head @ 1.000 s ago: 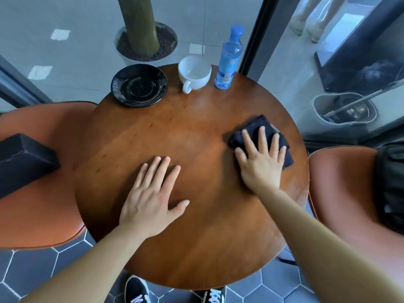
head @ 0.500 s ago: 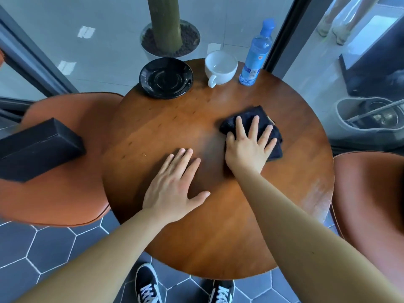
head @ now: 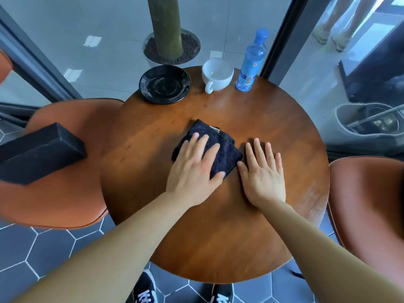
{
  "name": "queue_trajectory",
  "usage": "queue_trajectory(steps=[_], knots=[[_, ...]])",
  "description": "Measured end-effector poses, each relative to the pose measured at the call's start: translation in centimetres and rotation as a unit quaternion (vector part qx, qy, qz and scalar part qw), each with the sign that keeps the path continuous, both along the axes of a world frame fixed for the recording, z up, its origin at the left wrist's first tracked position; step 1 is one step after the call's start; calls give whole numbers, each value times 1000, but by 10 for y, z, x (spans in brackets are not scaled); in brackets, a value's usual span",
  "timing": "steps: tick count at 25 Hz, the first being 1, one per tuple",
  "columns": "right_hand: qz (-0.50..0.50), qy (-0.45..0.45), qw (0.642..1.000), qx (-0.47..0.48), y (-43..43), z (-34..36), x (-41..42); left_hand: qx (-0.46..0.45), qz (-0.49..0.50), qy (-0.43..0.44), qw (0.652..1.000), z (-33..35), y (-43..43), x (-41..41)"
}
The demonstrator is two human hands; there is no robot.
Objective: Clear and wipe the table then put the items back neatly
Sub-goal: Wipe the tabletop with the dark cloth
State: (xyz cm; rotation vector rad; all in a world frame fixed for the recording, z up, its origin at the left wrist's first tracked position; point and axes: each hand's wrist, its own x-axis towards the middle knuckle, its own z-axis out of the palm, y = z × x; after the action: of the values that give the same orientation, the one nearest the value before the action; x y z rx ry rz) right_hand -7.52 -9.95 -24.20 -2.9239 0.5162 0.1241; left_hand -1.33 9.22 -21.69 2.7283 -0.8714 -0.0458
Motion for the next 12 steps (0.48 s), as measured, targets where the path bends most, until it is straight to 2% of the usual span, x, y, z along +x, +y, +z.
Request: queue_trajectory(steps=[2, 4, 8, 12], knots=[[5, -2, 1000, 1, 2, -1, 2, 96, -4, 40, 995, -7, -22, 11], [2, -6, 1000, 2, 2, 1, 3, 148, 10, 35, 988, -15, -30, 15], [13, 1, 1000, 1, 1, -1, 2, 150, 0, -3, 989, -13, -14, -2], [13, -3, 1000, -1, -1, -1, 1, 167, -54, 5, 984, -12, 63, -70]])
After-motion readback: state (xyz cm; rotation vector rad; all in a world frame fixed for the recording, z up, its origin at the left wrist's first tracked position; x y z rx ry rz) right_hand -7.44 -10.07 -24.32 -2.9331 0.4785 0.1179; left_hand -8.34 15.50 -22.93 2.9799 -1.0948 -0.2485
